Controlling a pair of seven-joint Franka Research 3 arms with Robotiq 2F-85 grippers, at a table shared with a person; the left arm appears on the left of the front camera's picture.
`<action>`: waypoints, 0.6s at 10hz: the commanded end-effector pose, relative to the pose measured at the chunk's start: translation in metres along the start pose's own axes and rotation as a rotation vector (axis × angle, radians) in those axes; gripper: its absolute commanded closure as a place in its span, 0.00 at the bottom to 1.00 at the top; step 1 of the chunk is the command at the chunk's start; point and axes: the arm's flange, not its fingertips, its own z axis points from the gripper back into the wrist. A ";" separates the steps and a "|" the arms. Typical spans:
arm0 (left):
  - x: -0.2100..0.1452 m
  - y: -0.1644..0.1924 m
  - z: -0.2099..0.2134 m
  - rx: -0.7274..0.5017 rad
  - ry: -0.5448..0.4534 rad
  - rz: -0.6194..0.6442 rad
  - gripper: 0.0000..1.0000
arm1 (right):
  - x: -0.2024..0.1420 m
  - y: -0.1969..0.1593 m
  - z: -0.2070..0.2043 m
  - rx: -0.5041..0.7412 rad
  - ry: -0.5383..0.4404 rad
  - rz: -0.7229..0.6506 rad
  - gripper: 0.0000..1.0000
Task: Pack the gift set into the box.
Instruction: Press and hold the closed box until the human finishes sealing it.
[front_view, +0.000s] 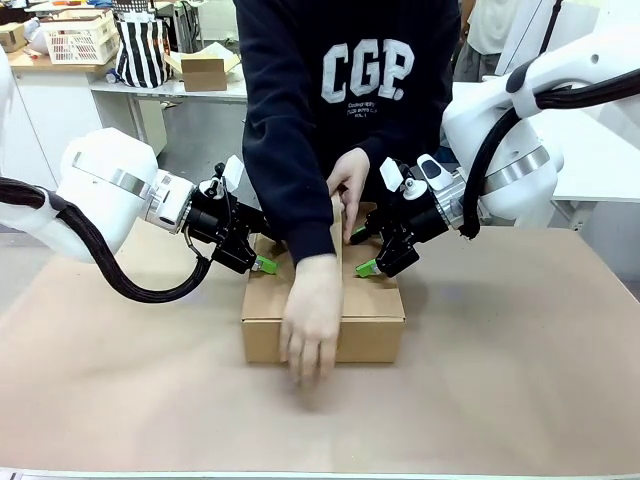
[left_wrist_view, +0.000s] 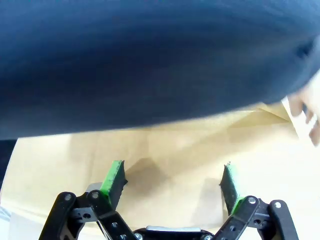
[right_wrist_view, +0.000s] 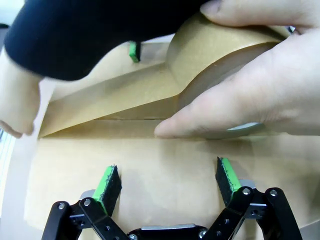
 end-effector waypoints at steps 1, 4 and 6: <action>-0.002 -0.002 0.000 -0.001 -0.001 0.004 0.00 | -0.003 0.000 -0.001 -0.004 -0.003 0.006 0.00; -0.002 -0.002 0.000 -0.001 -0.001 0.004 0.00 | -0.003 0.000 -0.001 -0.004 -0.003 0.006 0.00; -0.002 -0.002 0.000 -0.001 -0.001 0.004 0.00 | -0.003 0.000 -0.001 -0.004 -0.003 0.006 0.00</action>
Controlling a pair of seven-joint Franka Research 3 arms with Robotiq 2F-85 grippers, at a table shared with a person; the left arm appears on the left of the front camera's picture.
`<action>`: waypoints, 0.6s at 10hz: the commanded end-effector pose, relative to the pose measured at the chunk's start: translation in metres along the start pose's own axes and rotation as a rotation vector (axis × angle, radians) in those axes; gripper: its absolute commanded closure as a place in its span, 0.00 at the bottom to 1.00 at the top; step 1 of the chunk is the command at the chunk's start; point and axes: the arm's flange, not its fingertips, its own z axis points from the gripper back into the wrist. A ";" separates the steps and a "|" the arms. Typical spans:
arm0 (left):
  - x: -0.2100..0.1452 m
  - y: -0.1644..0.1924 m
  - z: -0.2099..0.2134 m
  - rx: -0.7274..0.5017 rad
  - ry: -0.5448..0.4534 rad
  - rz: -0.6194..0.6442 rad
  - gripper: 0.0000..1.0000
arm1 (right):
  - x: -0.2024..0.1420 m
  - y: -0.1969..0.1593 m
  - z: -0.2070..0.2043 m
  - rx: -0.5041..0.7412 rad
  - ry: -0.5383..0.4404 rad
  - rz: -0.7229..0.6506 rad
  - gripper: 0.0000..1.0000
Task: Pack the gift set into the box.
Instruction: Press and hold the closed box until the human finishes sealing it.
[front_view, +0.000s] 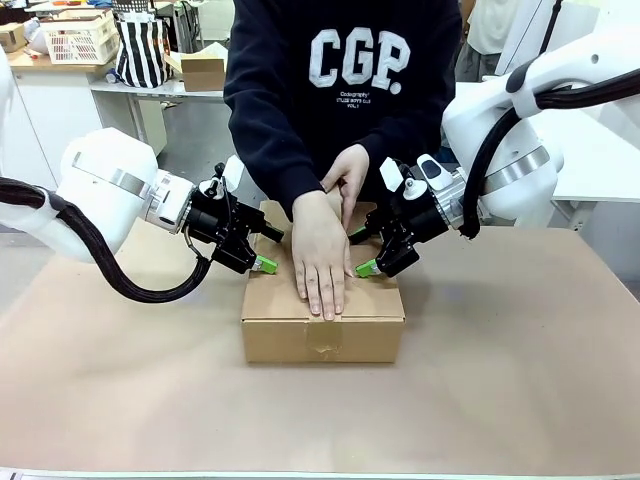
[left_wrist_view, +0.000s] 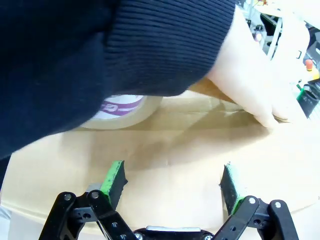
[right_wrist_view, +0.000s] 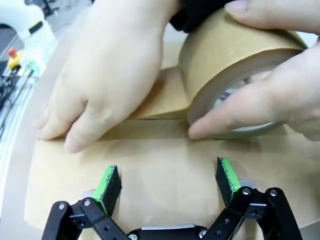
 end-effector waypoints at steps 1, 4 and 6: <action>-0.002 -0.002 0.000 -0.001 -0.001 0.004 0.00 | -0.003 0.000 -0.001 -0.004 -0.003 0.006 0.00; -0.002 -0.002 0.000 -0.001 -0.001 0.004 0.00 | -0.003 0.000 -0.001 -0.004 -0.003 0.006 0.00; -0.002 -0.002 0.000 -0.001 -0.001 0.004 0.00 | -0.003 0.000 -0.001 -0.004 -0.003 0.006 0.00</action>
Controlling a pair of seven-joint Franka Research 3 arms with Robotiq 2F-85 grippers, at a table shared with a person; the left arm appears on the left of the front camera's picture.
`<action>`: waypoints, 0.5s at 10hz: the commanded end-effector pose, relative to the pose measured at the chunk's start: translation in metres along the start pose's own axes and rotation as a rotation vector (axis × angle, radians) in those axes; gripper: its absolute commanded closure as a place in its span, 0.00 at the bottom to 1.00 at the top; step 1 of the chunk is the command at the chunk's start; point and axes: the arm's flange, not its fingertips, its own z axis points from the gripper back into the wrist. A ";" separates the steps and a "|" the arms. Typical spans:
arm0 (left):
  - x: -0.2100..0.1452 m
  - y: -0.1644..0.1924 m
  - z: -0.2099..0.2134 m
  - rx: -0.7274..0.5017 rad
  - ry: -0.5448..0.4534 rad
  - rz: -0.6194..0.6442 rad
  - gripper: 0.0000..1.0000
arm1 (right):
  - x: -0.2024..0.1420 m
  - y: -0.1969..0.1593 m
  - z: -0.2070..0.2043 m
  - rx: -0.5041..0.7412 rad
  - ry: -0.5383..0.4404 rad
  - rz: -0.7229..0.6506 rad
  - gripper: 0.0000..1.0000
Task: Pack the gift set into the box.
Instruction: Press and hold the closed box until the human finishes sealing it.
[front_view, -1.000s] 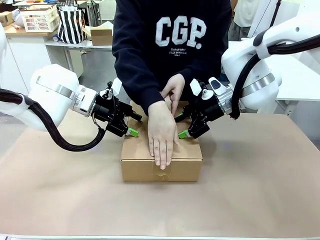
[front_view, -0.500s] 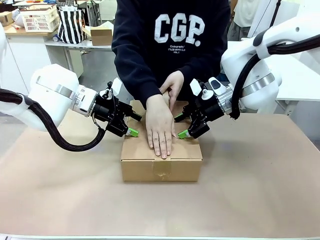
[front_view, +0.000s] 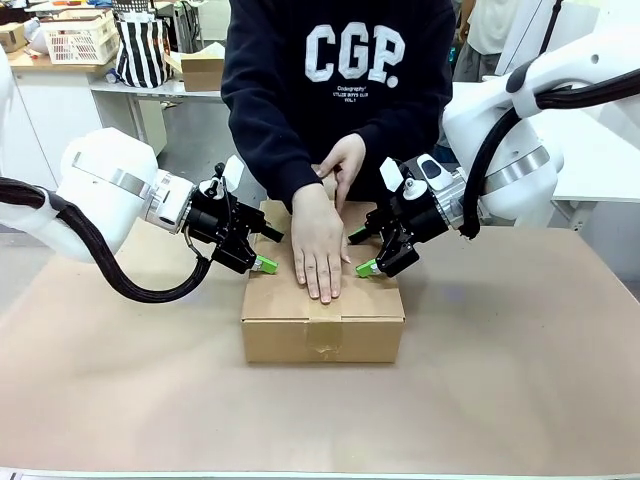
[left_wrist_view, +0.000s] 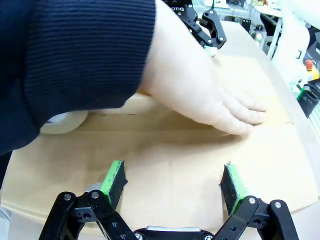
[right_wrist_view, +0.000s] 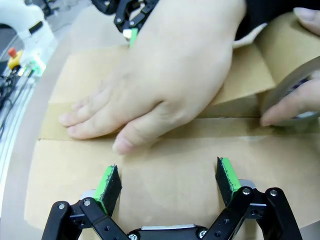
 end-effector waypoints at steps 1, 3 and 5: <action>-0.002 -0.002 0.000 -0.001 -0.001 0.004 0.00 | -0.003 0.000 -0.001 -0.004 -0.003 0.006 0.00; -0.002 -0.002 0.000 -0.001 -0.001 0.004 0.00 | -0.003 0.000 -0.001 -0.004 -0.003 0.006 0.00; -0.002 -0.002 0.000 -0.001 -0.001 0.004 0.00 | -0.003 0.000 -0.001 -0.004 -0.003 0.006 0.00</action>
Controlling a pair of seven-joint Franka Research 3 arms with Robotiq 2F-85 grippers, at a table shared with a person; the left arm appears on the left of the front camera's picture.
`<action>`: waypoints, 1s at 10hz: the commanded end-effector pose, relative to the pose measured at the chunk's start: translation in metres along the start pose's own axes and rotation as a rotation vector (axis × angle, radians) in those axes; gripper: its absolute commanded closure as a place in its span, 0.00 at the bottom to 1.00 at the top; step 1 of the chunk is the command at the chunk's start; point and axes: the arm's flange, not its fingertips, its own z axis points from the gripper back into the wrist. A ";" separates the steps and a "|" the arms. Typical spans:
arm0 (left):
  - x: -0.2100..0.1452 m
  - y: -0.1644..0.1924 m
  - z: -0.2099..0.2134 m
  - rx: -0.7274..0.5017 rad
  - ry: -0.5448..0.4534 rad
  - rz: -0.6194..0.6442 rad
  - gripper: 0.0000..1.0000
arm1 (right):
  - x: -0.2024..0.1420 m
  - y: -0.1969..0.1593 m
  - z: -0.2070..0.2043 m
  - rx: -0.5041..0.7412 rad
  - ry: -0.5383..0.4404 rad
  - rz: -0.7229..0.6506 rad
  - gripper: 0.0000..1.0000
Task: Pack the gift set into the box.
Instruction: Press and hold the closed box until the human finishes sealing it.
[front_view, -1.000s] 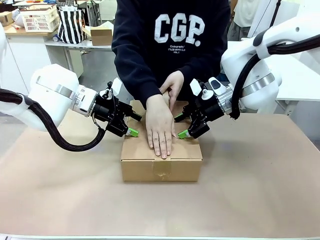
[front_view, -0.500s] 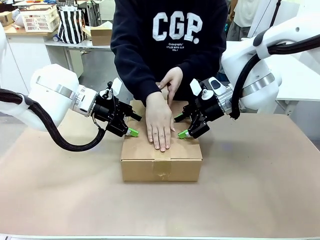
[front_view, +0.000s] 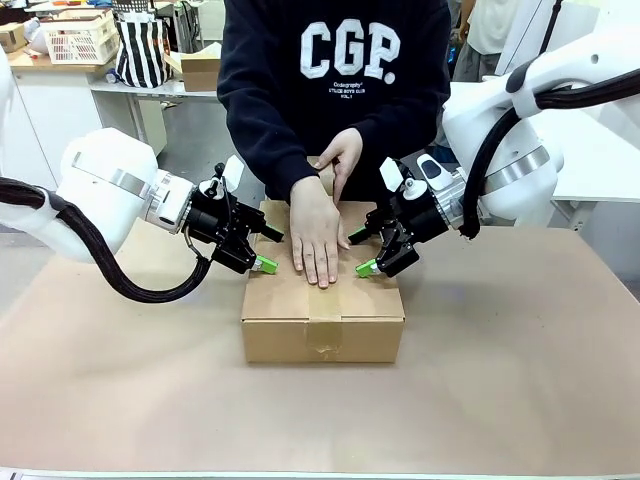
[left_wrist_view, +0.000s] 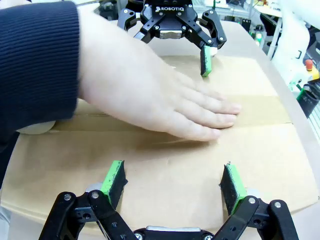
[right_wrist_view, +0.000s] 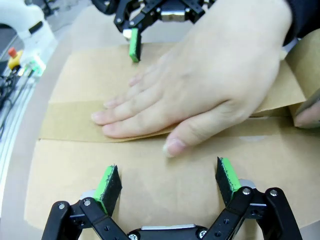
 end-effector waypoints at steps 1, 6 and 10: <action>-0.002 -0.002 0.000 -0.001 -0.001 0.004 0.00 | -0.003 0.000 -0.001 -0.004 -0.003 0.006 0.00; -0.002 -0.002 0.000 -0.001 -0.001 0.004 0.00 | -0.003 0.000 -0.001 -0.004 -0.003 0.006 0.00; -0.002 -0.002 0.000 -0.001 -0.001 0.004 0.00 | -0.003 0.000 -0.001 -0.004 -0.003 0.006 0.00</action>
